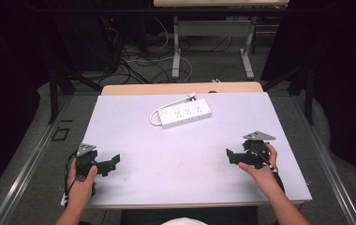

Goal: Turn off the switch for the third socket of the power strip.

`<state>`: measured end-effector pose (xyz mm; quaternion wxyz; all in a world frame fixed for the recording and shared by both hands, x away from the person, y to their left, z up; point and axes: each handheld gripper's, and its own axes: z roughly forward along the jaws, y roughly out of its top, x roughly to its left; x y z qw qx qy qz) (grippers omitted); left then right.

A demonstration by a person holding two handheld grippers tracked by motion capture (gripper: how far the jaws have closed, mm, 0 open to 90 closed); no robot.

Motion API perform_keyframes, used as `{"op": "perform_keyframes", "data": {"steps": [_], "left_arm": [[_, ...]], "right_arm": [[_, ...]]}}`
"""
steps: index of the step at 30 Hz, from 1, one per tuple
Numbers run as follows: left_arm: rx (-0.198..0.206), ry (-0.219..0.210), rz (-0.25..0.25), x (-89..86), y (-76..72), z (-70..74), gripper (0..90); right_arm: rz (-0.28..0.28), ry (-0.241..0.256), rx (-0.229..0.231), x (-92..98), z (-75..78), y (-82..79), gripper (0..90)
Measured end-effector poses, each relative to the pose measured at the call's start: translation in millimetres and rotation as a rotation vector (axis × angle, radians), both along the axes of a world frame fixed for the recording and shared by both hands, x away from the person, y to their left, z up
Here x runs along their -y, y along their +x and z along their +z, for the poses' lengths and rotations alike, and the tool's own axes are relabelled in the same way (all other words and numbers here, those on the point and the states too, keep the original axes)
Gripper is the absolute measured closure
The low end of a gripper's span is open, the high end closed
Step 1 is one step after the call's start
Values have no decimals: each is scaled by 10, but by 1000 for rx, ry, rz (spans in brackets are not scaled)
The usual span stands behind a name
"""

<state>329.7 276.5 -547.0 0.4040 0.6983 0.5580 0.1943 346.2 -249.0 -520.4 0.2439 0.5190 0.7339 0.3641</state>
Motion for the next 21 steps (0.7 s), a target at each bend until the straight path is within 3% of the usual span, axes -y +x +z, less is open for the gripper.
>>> {"op": "perform_keyframes", "data": {"steps": [14,21], "left_arm": [[0,-3,-3,2,-2,-6,4],[-3,-2,-8,10,-1,-6,4]], "right_arm": [[14,-16,0,-21,270,241,6],[34,-62,-1,-95,415,338,7]]}}
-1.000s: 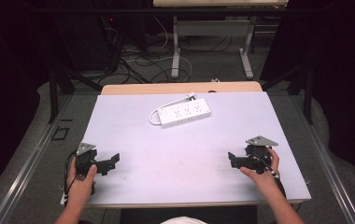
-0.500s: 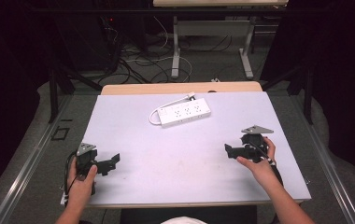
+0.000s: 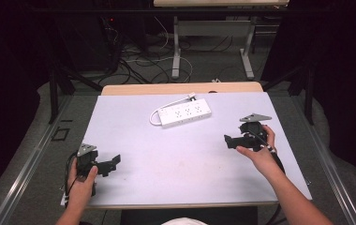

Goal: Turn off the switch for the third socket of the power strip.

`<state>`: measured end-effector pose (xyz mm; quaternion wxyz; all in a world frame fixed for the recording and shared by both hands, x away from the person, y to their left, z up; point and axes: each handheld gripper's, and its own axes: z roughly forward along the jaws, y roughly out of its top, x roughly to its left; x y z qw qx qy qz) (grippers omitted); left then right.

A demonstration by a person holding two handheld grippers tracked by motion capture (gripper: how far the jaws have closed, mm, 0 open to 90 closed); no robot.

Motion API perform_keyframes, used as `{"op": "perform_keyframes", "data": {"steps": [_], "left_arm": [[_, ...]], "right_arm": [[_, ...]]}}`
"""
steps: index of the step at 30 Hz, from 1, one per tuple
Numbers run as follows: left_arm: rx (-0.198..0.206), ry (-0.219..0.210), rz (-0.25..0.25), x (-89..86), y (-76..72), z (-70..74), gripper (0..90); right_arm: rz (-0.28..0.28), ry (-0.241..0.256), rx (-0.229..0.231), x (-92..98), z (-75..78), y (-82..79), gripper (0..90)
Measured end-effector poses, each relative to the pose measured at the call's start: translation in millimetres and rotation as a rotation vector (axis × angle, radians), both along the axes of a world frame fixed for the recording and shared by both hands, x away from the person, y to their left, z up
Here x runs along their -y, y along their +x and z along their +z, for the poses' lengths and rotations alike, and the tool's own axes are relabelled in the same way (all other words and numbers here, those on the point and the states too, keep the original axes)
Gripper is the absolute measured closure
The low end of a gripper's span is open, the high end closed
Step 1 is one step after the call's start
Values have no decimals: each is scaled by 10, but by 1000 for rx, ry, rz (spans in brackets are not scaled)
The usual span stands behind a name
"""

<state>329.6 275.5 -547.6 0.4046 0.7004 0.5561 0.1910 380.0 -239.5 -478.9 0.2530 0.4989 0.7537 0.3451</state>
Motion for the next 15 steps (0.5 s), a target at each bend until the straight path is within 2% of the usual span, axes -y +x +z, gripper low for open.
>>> {"op": "perform_keyframes", "data": {"steps": [4,15], "left_arm": [[0,0,-1,2,0,0,5],[-1,-3,-2,-3,4,-2,4]], "right_arm": [[10,-25,2,-43,55,55,6],[27,-43,-23,-133,167,216,6]]}}
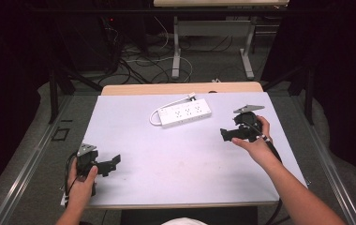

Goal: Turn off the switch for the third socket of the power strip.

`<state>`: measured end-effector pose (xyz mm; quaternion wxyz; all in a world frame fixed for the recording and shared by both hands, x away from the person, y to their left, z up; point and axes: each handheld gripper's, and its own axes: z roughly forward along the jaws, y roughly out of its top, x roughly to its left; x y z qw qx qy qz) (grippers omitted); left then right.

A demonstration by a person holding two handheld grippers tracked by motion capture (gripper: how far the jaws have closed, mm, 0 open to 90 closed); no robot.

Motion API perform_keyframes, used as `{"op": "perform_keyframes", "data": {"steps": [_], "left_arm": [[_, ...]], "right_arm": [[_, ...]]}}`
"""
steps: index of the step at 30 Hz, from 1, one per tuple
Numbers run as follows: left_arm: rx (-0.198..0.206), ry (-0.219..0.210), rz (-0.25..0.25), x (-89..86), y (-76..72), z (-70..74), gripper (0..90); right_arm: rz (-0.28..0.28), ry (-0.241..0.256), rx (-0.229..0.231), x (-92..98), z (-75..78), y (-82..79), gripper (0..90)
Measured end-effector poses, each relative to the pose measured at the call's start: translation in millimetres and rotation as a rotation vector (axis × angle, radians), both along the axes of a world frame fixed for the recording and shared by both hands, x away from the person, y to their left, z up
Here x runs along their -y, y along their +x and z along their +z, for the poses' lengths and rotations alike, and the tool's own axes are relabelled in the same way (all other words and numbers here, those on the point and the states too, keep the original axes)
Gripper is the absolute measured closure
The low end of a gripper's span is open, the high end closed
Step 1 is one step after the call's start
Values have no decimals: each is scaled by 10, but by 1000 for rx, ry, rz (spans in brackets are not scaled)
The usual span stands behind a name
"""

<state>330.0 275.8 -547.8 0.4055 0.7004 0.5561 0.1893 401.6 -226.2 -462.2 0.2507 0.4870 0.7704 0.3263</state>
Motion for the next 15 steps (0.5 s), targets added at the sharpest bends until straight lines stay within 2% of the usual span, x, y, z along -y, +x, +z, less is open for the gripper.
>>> {"op": "perform_keyframes", "data": {"steps": [7,15], "left_arm": [[-3,0,0,-2,3,1,4],[-3,-2,0,-3,5,0,5]], "right_arm": [[-8,11,-22,-27,112,119,6],[-17,21,-25,-37,247,281,6]]}}
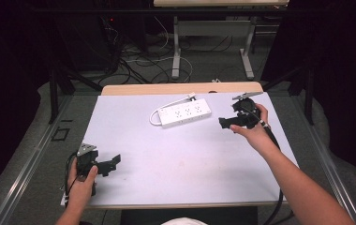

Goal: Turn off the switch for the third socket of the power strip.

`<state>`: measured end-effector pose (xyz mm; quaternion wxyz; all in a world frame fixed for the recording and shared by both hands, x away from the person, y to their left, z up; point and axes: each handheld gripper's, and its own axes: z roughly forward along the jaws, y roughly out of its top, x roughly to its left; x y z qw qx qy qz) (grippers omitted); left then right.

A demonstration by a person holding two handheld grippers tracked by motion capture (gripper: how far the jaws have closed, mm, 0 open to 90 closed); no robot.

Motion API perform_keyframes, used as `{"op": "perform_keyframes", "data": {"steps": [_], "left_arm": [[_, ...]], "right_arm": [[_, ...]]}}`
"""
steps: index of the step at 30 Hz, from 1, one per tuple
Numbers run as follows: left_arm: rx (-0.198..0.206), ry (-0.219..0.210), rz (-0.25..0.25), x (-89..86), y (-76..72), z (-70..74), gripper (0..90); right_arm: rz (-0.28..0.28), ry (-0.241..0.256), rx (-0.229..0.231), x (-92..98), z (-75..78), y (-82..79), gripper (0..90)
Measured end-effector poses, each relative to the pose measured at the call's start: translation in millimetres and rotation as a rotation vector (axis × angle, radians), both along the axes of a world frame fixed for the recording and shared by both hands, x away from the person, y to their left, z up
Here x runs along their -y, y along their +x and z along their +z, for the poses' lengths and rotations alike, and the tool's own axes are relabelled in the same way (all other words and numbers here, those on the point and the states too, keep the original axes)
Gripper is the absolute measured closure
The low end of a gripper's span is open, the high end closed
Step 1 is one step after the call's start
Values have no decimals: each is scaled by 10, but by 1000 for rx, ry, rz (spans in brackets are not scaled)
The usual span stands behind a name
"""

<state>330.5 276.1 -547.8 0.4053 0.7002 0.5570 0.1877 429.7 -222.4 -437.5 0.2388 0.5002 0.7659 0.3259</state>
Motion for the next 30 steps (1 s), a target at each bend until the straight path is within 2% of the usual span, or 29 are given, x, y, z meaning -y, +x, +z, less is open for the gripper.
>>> {"op": "perform_keyframes", "data": {"steps": [8,11,16,23,30], "left_arm": [[-1,0,-2,-1,3,0,5],[-2,0,-1,-2,2,1,5],[-2,-3,-3,0,3,-1,6],[-1,-2,-6,-1,4,1,6],[-1,-2,-9,-1,2,2,6]], "right_arm": [[-18,5,-28,-36,75,156,12],[-19,-10,-27,-65,102,215,12],[-21,5,-25,-117,182,303,31],[-20,-14,-29,-192,265,413,66],[-27,-5,-39,-292,333,534,93]]}}
